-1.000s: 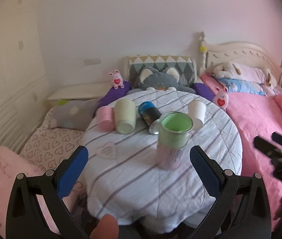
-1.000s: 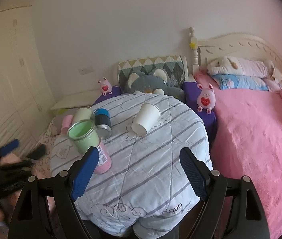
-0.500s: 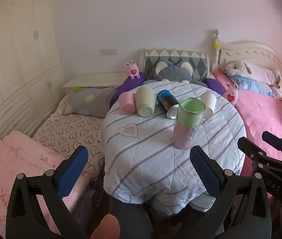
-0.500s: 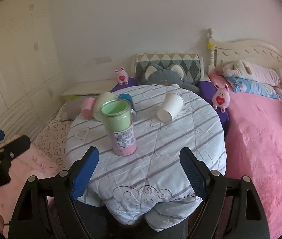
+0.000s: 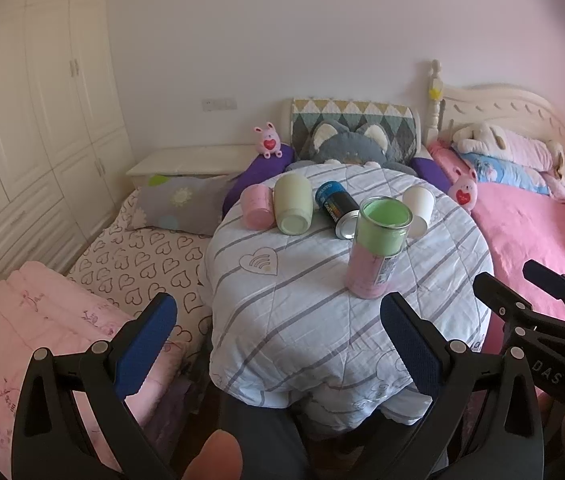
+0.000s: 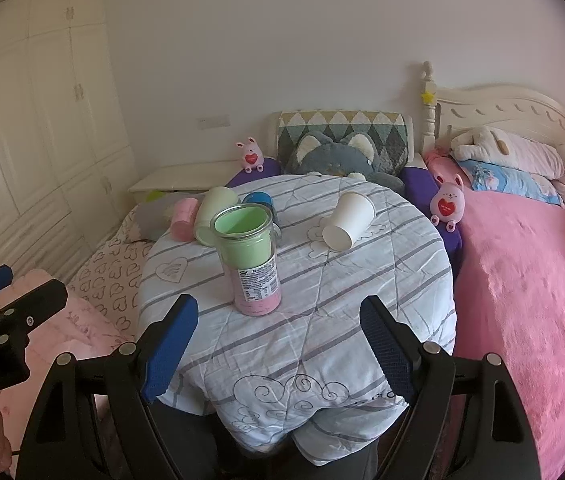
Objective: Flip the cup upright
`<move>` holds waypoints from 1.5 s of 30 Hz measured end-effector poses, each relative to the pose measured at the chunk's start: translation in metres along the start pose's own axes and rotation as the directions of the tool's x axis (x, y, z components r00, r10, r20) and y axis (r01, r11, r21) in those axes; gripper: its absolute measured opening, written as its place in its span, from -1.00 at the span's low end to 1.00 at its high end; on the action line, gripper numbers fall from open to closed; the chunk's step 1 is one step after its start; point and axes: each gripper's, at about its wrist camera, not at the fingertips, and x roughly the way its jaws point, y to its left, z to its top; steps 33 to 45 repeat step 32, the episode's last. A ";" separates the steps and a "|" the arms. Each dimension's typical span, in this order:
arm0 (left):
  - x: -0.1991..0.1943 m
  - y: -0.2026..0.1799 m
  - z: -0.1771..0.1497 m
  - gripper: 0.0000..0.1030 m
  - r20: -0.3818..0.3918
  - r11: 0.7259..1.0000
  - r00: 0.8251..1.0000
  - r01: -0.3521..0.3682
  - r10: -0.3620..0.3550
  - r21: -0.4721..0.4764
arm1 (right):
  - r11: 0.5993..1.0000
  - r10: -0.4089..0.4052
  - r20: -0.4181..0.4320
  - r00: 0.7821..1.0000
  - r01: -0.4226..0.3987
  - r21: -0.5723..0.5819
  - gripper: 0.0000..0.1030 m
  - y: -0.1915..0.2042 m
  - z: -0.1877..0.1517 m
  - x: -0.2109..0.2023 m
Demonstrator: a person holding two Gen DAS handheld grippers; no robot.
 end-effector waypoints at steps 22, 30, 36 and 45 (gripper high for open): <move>0.004 -0.001 0.003 1.00 -0.006 1.000 1.000 -0.012 0.012 -0.009 | 1.000 0.009 -0.011 1.000 -0.009 -0.019 0.64 0.006 0.004 0.001; 0.004 -0.001 0.004 1.00 0.007 1.000 1.000 0.000 0.000 -0.013 | 1.000 0.011 -0.019 1.000 -0.011 -0.013 0.64 0.005 0.002 0.002; 0.003 -0.002 0.004 1.00 0.007 1.000 1.000 0.001 -0.001 -0.011 | 1.000 0.011 -0.020 1.000 -0.011 -0.011 0.64 0.004 0.002 0.003; 0.003 -0.002 0.004 1.00 0.007 1.000 1.000 0.001 -0.001 -0.011 | 1.000 0.011 -0.020 1.000 -0.011 -0.011 0.64 0.004 0.002 0.003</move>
